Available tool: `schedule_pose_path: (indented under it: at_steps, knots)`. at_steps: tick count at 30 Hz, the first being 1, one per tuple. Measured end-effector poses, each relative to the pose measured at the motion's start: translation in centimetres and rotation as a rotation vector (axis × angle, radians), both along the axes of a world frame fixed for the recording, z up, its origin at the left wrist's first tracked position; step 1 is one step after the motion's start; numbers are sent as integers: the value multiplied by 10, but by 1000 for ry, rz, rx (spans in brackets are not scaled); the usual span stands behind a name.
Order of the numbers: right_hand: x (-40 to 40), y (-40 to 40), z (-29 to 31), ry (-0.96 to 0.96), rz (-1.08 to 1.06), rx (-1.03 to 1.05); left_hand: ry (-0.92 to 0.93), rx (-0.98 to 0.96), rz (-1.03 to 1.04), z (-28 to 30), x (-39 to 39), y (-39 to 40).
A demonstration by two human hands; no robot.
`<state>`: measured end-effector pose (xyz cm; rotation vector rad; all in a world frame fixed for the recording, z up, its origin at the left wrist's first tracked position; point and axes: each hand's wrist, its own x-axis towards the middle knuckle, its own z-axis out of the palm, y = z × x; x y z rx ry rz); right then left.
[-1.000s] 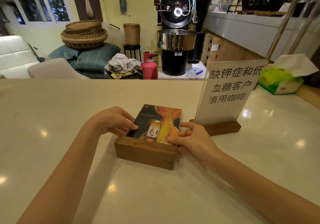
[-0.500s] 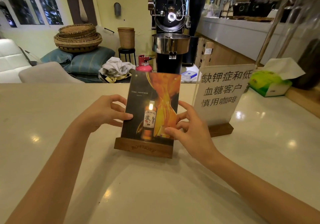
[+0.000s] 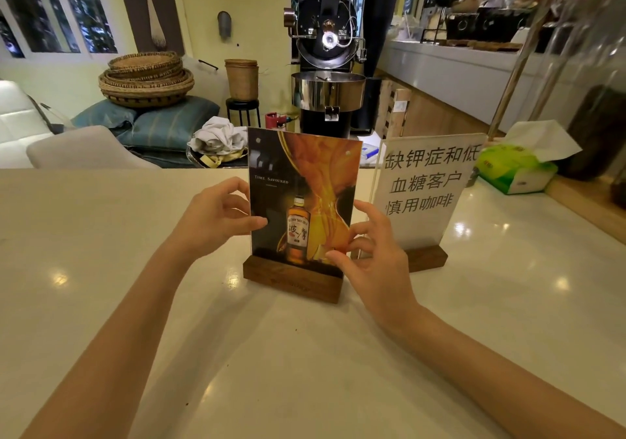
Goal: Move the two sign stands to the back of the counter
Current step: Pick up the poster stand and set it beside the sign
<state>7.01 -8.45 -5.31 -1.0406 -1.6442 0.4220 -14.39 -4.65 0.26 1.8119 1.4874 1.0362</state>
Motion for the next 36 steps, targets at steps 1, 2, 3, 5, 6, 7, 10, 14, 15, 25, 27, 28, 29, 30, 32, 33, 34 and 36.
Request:
schedule_pose_path:
  at_steps: [1,2,3,5,6,7,10,14,15,25,27,28,29,30,32,33,34,36]
  knots:
    - [1,1,-1,-6,-1,10,13,17,6,-1,0,0]
    - [1,1,-1,-14,-4,18,27,31,14,-2,1,1]
    - [2,1,-2,-23,-10,26,41,45,22,-3,2,1]
    - [3,0,-4,-48,-26,39,68,67,28,-4,4,1]
    - [4,0,-5,-62,-33,38,73,70,27,-4,4,1]
    - [4,0,-5,-69,-34,32,71,69,28,-4,5,1]
    - [3,-1,-4,-70,-32,7,62,53,27,-4,6,2]
    - [3,-4,2,-154,-34,-49,51,33,31,-4,7,2]
    - [4,-6,5,-167,-19,-96,47,25,36,-4,8,2]
    - [85,-13,35,238,-44,-262,160,-136,-53,-10,19,-4]
    - [108,-10,36,269,-176,-211,134,-143,-11,-10,18,-3]
    - [118,-7,35,257,-229,-202,124,-150,13,-9,18,-3]
    - [125,-3,35,246,-265,-211,127,-155,31,-8,19,-3]
    - [131,1,34,251,-279,-246,140,-155,40,-8,19,-3]
    - [138,11,32,254,-262,-366,184,-142,49,-8,22,-3]
    - [139,16,31,228,-240,-439,212,-125,55,-9,24,-3]
    - [140,20,30,198,-207,-512,236,-106,64,-11,25,-3]
    - [140,27,29,160,-117,-622,261,-88,81,-16,26,-3]
